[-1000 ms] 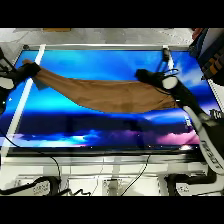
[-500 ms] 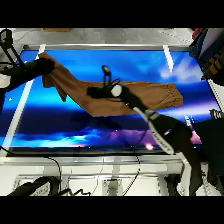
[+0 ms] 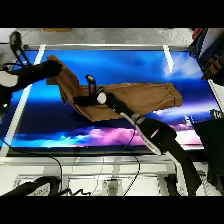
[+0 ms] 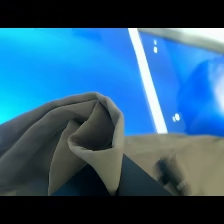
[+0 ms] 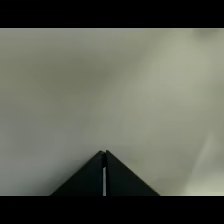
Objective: Fold the clothes and pants, and hang the long-sleeved shirts on hangers.
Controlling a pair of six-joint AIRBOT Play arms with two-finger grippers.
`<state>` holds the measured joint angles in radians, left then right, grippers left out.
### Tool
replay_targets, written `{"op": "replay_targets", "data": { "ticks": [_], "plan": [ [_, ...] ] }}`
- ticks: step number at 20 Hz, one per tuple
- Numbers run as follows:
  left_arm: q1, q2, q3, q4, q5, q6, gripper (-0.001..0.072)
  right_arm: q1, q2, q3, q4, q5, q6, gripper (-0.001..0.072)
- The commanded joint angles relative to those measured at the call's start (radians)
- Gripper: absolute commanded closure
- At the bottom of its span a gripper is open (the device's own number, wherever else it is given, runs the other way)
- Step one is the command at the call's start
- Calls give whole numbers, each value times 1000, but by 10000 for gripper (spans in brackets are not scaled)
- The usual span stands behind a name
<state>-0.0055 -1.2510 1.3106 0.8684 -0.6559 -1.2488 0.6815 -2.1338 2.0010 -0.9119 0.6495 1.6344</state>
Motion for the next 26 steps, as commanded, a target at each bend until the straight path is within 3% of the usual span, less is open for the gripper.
{"op": "replay_targets", "data": {
  "ticks": [1, 4, 8, 12, 13, 14, 15, 18, 20, 24, 26],
  "plan": [
    [-62, -116, 0, -10, 32, 0, 696, -129, 66, 6, -60, 156, 4, 688],
    [-202, -246, 1, -37, 127, 1, 696, -289, 159, 6, -62, 342, -14, 688],
    [-412, -367, 1, -58, 268, 0, 696, -479, 267, 5, -67, 583, -142, 688],
    [-497, -441, 1, -58, 316, 0, 689, -603, 314, 6, -69, 698, -146, 687],
    [-494, -443, 1, -58, 300, 0, 518, -623, 315, 6, -70, 716, -146, 688],
    [-484, -433, 1, -58, 268, 1, 176, -642, 314, 5, -84, 736, -149, 687],
    [-469, -419, 1, -43, 221, 0, -13, -657, 314, 3, -117, 752, -167, 687],
    [-375, -350, 1, 104, 28, 0, 14, -701, 314, 3, -293, 804, -213, 688],
    [-266, -312, 1, 158, -89, 0, 148, -742, 314, 3, -346, 824, -216, 688],
    [-17, -310, -3, 157, -241, 2, 149, -803, 314, 2, -346, 842, -215, 688],
    [69, -338, -3, 156, -293, 47, 149, -808, 313, 2, -345, 852, -216, 688]
  ]
}}
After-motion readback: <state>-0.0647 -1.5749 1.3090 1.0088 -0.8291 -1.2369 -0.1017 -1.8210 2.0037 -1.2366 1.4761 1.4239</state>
